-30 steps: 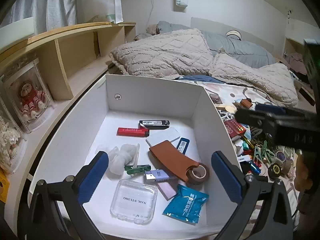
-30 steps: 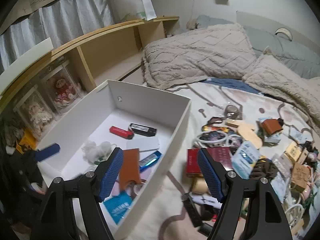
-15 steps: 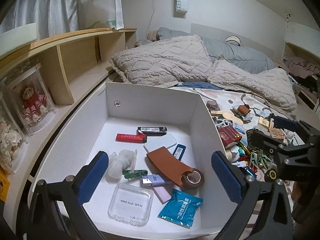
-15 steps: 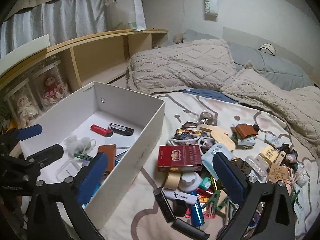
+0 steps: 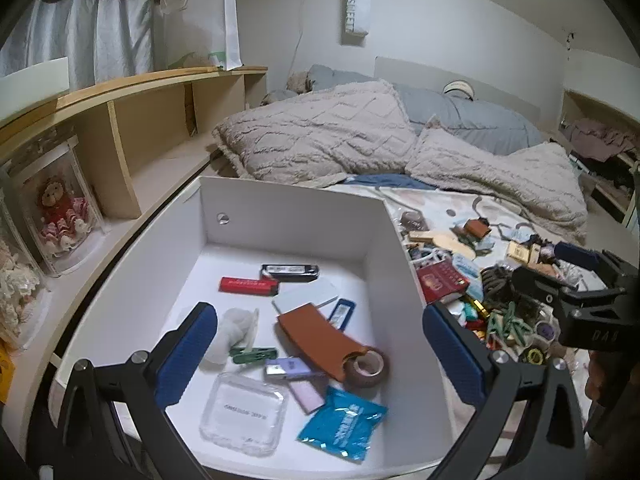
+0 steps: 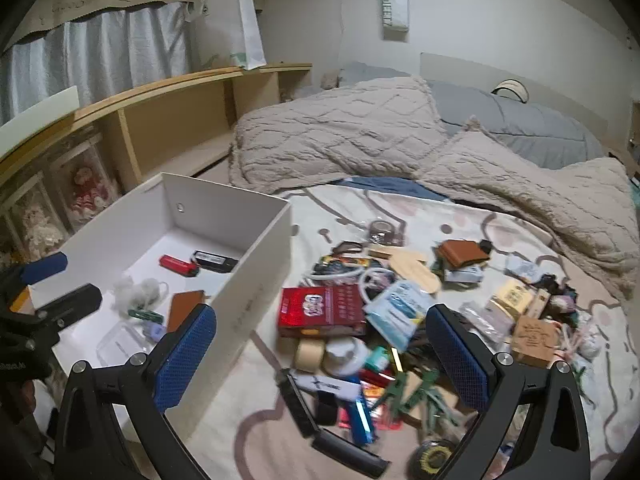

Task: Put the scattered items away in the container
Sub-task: 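Withdraw both tools from the box back toward the pile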

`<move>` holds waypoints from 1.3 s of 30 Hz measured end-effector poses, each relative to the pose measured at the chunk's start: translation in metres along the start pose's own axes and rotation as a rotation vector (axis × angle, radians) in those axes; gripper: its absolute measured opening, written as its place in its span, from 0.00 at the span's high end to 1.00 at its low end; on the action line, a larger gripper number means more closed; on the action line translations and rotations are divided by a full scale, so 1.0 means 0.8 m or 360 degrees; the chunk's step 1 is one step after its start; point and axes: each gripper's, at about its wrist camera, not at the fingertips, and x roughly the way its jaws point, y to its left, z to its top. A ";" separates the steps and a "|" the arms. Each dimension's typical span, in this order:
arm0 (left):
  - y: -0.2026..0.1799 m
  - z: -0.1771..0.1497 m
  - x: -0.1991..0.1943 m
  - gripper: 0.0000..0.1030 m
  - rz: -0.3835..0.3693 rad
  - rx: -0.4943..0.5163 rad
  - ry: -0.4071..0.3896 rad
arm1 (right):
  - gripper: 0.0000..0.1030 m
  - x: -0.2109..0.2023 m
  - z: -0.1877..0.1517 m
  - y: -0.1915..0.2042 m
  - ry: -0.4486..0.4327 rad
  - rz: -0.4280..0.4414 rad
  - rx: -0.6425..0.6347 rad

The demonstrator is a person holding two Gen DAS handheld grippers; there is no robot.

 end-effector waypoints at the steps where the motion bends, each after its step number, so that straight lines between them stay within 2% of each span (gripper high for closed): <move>1: -0.004 0.000 -0.001 0.00 -0.0016 0.0000 -0.0005 | 0.00 -0.003 -0.001 -0.005 0.0001 -0.0009 0.0006; 14: -0.068 -0.006 -0.012 0.00 -0.0180 0.0030 -0.0086 | 0.00 -0.055 -0.032 -0.065 -0.0051 -0.0193 0.0052; 26: -0.128 -0.024 -0.025 0.00 -0.0252 0.0079 -0.0191 | 0.00 -0.083 -0.081 -0.134 -0.0059 -0.0373 0.0113; 32: -0.146 -0.036 -0.020 0.00 -0.0289 0.0054 -0.0181 | 0.00 -0.096 -0.098 -0.163 -0.0083 -0.0396 0.0167; 39: -0.176 -0.055 -0.005 0.00 -0.0310 0.0116 -0.0136 | 0.00 -0.102 -0.123 -0.184 -0.0083 -0.0442 0.0197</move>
